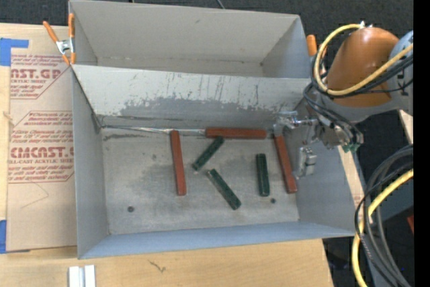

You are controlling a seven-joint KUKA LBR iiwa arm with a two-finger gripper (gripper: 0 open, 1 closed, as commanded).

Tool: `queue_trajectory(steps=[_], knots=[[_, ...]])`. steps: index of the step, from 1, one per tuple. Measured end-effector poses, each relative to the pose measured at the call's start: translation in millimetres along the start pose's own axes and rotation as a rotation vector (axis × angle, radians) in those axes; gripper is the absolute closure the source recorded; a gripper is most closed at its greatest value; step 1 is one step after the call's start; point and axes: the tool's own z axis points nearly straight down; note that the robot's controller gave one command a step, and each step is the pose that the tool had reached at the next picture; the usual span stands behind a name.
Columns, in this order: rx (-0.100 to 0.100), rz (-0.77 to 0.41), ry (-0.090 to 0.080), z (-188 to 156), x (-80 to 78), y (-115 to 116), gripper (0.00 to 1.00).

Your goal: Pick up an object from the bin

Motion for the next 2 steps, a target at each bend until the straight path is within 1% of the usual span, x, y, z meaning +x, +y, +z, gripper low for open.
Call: queue_trajectory(steps=[1, 2], knots=[[-0.009, -0.228, 0.013, 30.2, -6.6, 3.6, 0.0], [-0.008, -0.545, 0.007, 17.9, -2.5, 14.3, 0.0]])
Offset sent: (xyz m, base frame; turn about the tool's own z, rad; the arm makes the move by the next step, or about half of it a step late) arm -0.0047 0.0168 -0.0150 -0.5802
